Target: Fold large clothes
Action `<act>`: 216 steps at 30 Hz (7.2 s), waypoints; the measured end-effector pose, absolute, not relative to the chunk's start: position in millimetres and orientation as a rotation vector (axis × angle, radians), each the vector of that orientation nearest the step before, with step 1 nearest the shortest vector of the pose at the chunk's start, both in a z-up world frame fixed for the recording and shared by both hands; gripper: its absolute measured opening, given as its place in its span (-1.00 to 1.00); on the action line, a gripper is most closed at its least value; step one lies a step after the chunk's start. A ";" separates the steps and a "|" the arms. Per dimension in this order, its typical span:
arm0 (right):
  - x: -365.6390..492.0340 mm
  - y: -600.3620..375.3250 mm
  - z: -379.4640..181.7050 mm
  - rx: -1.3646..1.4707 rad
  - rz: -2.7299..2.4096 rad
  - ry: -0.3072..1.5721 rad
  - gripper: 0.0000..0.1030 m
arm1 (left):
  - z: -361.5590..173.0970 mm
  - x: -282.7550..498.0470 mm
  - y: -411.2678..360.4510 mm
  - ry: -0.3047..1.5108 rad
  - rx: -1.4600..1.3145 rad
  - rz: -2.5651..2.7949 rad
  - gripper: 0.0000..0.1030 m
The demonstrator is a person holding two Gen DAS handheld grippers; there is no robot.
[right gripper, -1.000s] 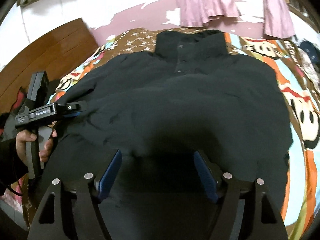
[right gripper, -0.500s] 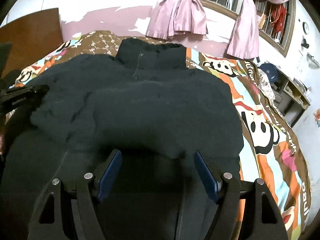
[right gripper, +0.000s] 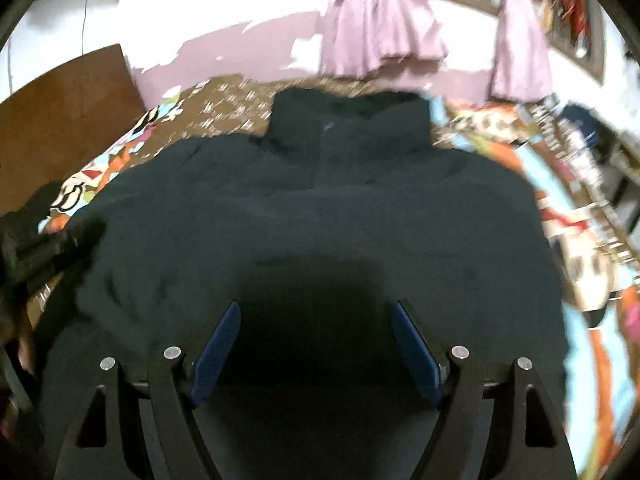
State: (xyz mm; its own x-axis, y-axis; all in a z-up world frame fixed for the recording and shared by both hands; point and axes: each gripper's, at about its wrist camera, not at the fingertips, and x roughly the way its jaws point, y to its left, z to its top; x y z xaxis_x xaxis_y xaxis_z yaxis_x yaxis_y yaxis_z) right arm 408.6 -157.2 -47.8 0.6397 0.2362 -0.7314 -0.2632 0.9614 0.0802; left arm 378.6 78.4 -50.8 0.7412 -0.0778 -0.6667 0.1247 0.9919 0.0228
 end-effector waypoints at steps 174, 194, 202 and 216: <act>385.5 -270.6 4.1 -0.093 -0.104 0.654 -0.07 | -48.1 368.0 155.2 0.783 -0.177 -0.228 0.47; 412.7 -249.4 -90.5 -0.126 0.039 0.737 0.50 | -110.3 427.9 122.8 0.945 -0.093 -0.166 0.86; 409.0 -252.4 -96.7 -0.095 0.048 0.699 0.50 | -114.9 426.0 114.2 0.916 -0.044 -0.144 0.92; 399.0 -248.8 -93.1 -0.124 -0.018 0.646 0.75 | -73.2 402.0 125.5 0.747 -0.158 -0.174 0.91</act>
